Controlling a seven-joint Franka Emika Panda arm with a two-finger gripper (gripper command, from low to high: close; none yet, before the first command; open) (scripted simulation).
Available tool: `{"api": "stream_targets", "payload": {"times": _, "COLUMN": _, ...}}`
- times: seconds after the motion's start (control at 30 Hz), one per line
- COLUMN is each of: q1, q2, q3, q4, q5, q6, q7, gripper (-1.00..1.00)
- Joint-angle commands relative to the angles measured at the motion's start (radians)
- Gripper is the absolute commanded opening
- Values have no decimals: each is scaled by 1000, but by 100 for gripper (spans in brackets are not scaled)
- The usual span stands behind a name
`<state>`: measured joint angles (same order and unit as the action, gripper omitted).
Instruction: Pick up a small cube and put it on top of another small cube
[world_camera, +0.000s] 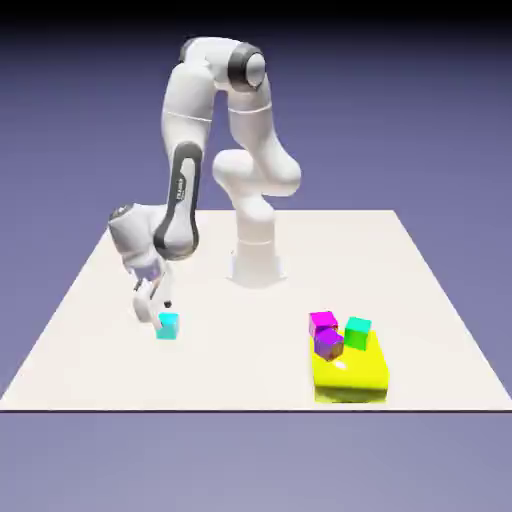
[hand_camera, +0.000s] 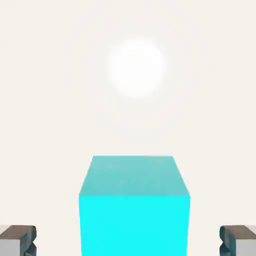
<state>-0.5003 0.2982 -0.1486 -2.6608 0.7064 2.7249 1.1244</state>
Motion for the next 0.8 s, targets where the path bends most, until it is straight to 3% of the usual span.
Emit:
{"api": "stream_targets", "payload": {"times": 0.0, "q1": -4, "q2": 12, "q3": 8, "q4": 2, "q5": 14, "q6": 8, "q7": -10, "gripper": 0}}
{"api": "stream_targets", "payload": {"times": 0.03, "q1": -4, "q2": 12, "q3": 8, "q4": 2, "q5": 14, "q6": 8, "q7": -10, "gripper": -100}}
{"api": "stream_targets", "payload": {"times": 0.33, "q1": 74, "q2": -217, "q3": -155, "q4": -40, "q5": -261, "q6": -150, "q7": 195, "gripper": -100}}
{"api": "stream_targets", "payload": {"times": 0.77, "q1": 545, "q2": -285, "q3": 155, "q4": 226, "q5": -620, "q6": -518, "q7": -318, "gripper": -100}}
